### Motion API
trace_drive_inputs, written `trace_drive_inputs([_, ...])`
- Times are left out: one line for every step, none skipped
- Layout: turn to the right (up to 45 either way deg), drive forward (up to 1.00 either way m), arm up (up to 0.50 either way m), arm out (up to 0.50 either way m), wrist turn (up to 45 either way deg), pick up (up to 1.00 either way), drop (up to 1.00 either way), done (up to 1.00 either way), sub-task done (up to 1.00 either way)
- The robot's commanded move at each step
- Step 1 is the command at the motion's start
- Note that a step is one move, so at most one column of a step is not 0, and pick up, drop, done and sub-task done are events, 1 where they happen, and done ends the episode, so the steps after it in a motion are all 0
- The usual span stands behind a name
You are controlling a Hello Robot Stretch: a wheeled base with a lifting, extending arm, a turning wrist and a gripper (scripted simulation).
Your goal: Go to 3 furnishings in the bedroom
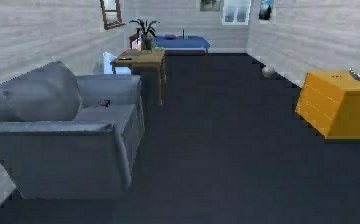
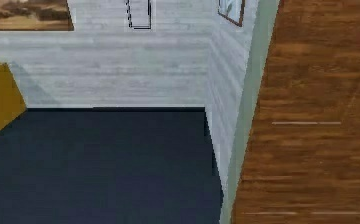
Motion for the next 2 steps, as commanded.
trace_drive_inputs([0.0, 0.60, 0.00, 0.00, 0.0, 0.00, 0.00, 0.00, 0.00])
trace_drive_inputs([-39.0, 0.00, 0.00, 0.00, 0.0, 0.00, 0.00, 0.00, 0.00])
